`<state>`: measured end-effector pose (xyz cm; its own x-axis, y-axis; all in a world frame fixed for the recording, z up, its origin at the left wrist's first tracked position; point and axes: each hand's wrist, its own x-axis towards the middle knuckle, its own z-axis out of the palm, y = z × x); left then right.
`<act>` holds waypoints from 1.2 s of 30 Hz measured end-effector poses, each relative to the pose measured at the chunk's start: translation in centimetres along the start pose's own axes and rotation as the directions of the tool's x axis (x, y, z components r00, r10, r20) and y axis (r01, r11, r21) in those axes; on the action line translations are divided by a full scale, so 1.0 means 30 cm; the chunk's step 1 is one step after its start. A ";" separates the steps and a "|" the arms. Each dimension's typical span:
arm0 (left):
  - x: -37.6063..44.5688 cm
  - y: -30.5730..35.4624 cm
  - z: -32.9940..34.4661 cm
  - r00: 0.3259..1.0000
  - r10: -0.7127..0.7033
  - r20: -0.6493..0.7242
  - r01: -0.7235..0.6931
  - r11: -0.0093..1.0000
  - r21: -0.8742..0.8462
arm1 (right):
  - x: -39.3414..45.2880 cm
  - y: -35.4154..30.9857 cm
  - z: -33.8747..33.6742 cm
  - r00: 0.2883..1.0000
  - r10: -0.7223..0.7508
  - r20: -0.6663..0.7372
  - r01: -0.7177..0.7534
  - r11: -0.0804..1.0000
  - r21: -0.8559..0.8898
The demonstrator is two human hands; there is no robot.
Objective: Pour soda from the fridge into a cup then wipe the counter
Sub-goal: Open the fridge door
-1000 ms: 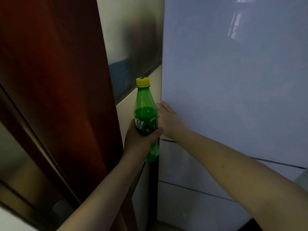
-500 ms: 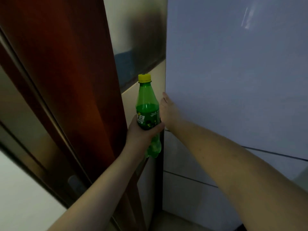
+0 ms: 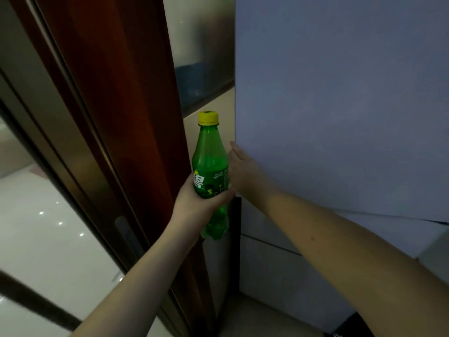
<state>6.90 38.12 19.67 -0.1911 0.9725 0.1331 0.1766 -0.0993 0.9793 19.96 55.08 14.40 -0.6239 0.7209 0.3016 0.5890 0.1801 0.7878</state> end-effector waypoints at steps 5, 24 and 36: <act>-0.140 0.020 -0.033 0.999 0.007 -0.032 -0.007 1.000 -0.007 | -0.134 -0.038 -0.103 0.992 -0.070 -0.106 0.066 0.997 -0.042; -0.479 -0.068 -0.341 0.942 0.015 0.335 -0.014 1.000 -0.008 | -0.606 -0.234 -0.567 0.894 0.434 -0.109 -0.387 0.872 0.299; -0.641 -0.082 -0.313 0.810 0.100 0.578 -0.069 0.995 -0.076 | -1.003 -0.239 -0.849 0.767 0.606 0.212 -0.640 0.697 0.324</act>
<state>1.06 17.68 16.14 0.4206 0.8996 0.1179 0.1155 -0.1819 0.9765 21.44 15.05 13.34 -0.0132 0.8038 0.5947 0.9761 -0.1186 0.1820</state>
